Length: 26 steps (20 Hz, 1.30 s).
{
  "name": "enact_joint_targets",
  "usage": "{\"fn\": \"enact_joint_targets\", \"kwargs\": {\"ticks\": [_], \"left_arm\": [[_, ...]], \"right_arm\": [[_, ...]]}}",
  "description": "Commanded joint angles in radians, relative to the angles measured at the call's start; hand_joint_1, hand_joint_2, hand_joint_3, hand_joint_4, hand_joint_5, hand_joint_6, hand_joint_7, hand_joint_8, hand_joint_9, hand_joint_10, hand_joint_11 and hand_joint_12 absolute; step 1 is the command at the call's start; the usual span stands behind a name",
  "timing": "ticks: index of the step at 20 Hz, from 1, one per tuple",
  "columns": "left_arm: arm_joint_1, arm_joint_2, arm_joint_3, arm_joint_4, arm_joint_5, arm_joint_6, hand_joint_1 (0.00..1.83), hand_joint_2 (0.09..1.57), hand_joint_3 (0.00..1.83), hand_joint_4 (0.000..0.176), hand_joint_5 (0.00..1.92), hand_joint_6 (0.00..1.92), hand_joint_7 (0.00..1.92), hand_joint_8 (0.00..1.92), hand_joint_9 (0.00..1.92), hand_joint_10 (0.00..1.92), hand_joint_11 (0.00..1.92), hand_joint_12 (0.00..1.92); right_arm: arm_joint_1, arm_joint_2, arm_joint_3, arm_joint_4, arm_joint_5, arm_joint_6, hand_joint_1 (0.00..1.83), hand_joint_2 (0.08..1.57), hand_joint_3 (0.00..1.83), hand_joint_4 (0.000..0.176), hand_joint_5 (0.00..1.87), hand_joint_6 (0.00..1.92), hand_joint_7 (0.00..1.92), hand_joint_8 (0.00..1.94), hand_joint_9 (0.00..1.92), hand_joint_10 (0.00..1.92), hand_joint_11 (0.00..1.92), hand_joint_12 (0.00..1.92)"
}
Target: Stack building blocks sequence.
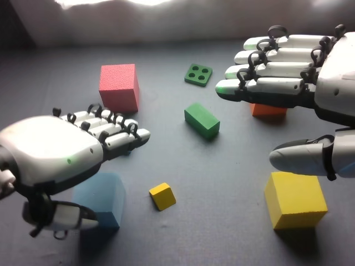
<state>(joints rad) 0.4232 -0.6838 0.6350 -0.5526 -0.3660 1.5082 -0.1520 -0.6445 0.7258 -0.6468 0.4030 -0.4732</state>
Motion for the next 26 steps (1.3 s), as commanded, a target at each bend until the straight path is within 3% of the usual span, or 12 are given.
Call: {"fn": "enact_joint_targets", "kwargs": {"ticks": [1, 4, 5, 6, 9, 13, 14, 16, 19, 22, 25, 26], "left_arm": [[-0.002, 0.003, -0.003, -0.010, -0.105, 0.024, 1.06, 1.07, 0.00, 0.000, 0.00, 0.00, 0.00, 0.00, 0.00, 0.00, 0.00, 0.00], [0.022, -0.020, -0.019, -0.126, -0.146, 0.113, 1.10, 1.05, 0.00, 0.000, 0.00, 0.00, 0.00, 0.00, 0.00, 0.00, 0.00, 0.00], [0.031, -0.025, -0.023, -0.156, -0.159, 0.136, 1.14, 1.04, 0.00, 0.000, 0.00, 0.00, 0.00, 0.00, 0.00, 0.00, 0.02, 0.01], [0.041, -0.029, -0.028, -0.183, -0.175, 0.159, 1.17, 1.03, 0.00, 0.000, 0.00, 0.00, 0.00, 0.00, 0.00, 0.00, 0.03, 0.02], [0.055, -0.040, -0.033, -0.256, -0.187, 0.233, 1.20, 1.06, 0.00, 0.000, 0.00, 0.00, 0.00, 0.00, 0.00, 0.00, 0.00, 0.00], [0.064, -0.058, -0.029, -0.327, -0.202, 0.314, 1.19, 1.08, 0.01, 0.000, 0.00, 0.00, 0.00, 0.00, 0.00, 0.00, 0.00, 0.00], [0.067, -0.065, -0.027, -0.342, -0.211, 0.330, 1.17, 1.06, 0.00, 0.000, 0.00, 0.00, 0.00, 0.00, 0.00, 0.00, 0.02, 0.01], [0.077, -0.079, -0.021, -0.355, -0.230, 0.338, 1.17, 1.06, 0.00, 0.000, 0.00, 0.00, 0.00, 0.00, 0.00, 0.00, 0.04, 0.02], [0.089, -0.101, -0.011, -0.372, -0.247, 0.346, 1.11, 1.09, 0.01, 0.000, 0.00, 0.00, 0.00, 0.00, 0.00, 0.00, 0.03, 0.02], [0.093, -0.111, 0.001, -0.387, -0.251, 0.359, 1.14, 1.08, 0.00, 0.000, 0.00, 0.00, 0.00, 0.00, 0.00, 0.00, 0.05, 0.03], [0.091, -0.114, 0.008, -0.409, -0.260, 0.376, 1.18, 1.09, 0.01, 0.000, 0.00, 0.00, 0.00, 0.00, 0.00, 0.00, 0.02, 0.03], [0.091, -0.117, 0.010, -0.416, -0.263, 0.381, 1.18, 1.09, 0.01, 0.000, 0.00, 0.00, 0.00, 0.00, 0.00, 0.00, 0.02, 0.03]], "right_arm": [[0.016, 0.011, -0.002, 0.030, 0.096, -0.001, 0.00, 1.35, 0.00, 0.000, 0.13, 0.02, 0.14, 0.01, 0.10, 0.00, 0.01, 0.16], [0.016, 0.011, -0.002, 0.030, 0.096, -0.001, 0.00, 1.35, 0.00, 0.000, 0.15, 0.01, 0.16, 0.00, 0.11, 0.00, 0.00, 0.25], [0.016, 0.011, -0.002, 0.030, 0.096, -0.001, 0.00, 1.35, 0.00, 0.000, 0.09, 0.00, 0.11, 0.00, 0.07, 0.00, 0.00, 0.10], [0.016, 0.011, -0.002, 0.030, 0.096, -0.001, 0.00, 1.35, 0.00, 0.000, 0.09, 0.01, 0.11, 0.01, 0.07, 0.01, 0.00, 0.07], [0.016, 0.011, -0.002, 0.030, 0.096, -0.001, 0.00, 1.35, 0.00, 0.000, 0.15, 0.01, 0.17, 0.01, 0.11, 0.01, 0.00, 0.28], [0.015, 0.011, -0.002, 0.030, 0.096, -0.001, 0.00, 1.36, 0.00, 0.000, 0.14, 0.00, 0.15, 0.00, 0.09, 0.00, 0.00, 0.18], [0.015, 0.011, -0.002, 0.030, 0.096, -0.001, 0.00, 1.36, 0.00, 0.000, 0.16, 0.01, 0.16, 0.01, 0.11, 0.01, 0.00, 0.24], [0.015, 0.011, -0.002, 0.030, 0.096, -0.001, 0.00, 1.36, 0.00, 0.000, 0.13, 0.01, 0.14, 0.01, 0.08, 0.01, 0.00, 0.14], [0.015, 0.011, -0.002, 0.030, 0.096, -0.001, 0.00, 1.36, 0.00, 0.000, 0.13, 0.00, 0.15, 0.00, 0.11, 0.01, 0.00, 0.25], [0.015, 0.011, -0.002, 0.030, 0.096, -0.001, 0.00, 1.36, 0.00, 0.000, 0.14, 0.00, 0.15, 0.00, 0.11, 0.01, 0.00, 0.26], [0.015, 0.011, -0.002, 0.030, 0.096, -0.001, 0.00, 1.35, 0.00, 0.000, 0.17, 0.01, 0.19, 0.01, 0.14, 0.01, 0.00, 0.39], [0.015, 0.011, -0.002, 0.030, 0.096, -0.001, 0.00, 1.35, 0.00, 0.000, 0.16, 0.00, 0.18, 0.00, 0.13, 0.01, 0.00, 0.34]]}}
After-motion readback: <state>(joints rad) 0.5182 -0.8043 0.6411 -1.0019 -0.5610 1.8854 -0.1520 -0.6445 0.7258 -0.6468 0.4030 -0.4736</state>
